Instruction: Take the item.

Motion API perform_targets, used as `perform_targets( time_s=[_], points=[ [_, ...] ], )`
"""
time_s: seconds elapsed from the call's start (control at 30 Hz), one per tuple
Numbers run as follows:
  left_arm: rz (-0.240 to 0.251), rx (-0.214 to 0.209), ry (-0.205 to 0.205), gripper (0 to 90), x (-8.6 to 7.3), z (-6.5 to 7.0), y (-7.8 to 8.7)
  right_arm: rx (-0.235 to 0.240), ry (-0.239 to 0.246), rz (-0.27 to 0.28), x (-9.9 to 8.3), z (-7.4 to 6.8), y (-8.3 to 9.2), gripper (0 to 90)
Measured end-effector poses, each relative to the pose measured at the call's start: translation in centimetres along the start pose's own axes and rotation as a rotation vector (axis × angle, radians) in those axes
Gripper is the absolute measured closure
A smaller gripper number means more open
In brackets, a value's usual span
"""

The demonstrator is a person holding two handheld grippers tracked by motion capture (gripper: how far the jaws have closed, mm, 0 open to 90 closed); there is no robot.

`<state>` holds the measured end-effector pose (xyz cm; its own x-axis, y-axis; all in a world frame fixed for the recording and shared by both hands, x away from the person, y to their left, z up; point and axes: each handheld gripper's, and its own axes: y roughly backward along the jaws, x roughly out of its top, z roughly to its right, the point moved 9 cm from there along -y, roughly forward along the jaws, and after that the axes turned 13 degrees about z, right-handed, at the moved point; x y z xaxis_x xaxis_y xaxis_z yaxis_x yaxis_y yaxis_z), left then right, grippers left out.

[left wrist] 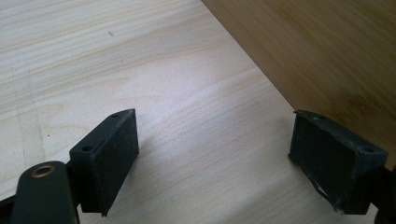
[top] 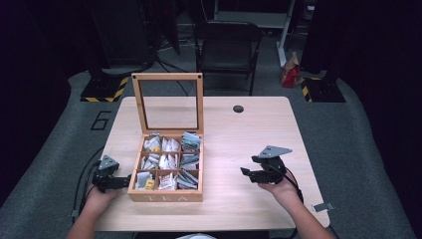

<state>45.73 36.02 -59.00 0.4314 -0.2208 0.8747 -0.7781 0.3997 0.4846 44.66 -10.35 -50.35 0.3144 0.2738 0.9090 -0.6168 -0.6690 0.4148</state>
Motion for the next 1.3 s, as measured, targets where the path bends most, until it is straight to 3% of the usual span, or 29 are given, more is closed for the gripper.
perform_targets(
  time_s=[1.3],
  points=[
    [0.000,0.000,0.001,15.2,0.0,0.0,0.0,0.153,0.072,0.041,5.2,-6.2,-1.6,37.6]
  ],
)
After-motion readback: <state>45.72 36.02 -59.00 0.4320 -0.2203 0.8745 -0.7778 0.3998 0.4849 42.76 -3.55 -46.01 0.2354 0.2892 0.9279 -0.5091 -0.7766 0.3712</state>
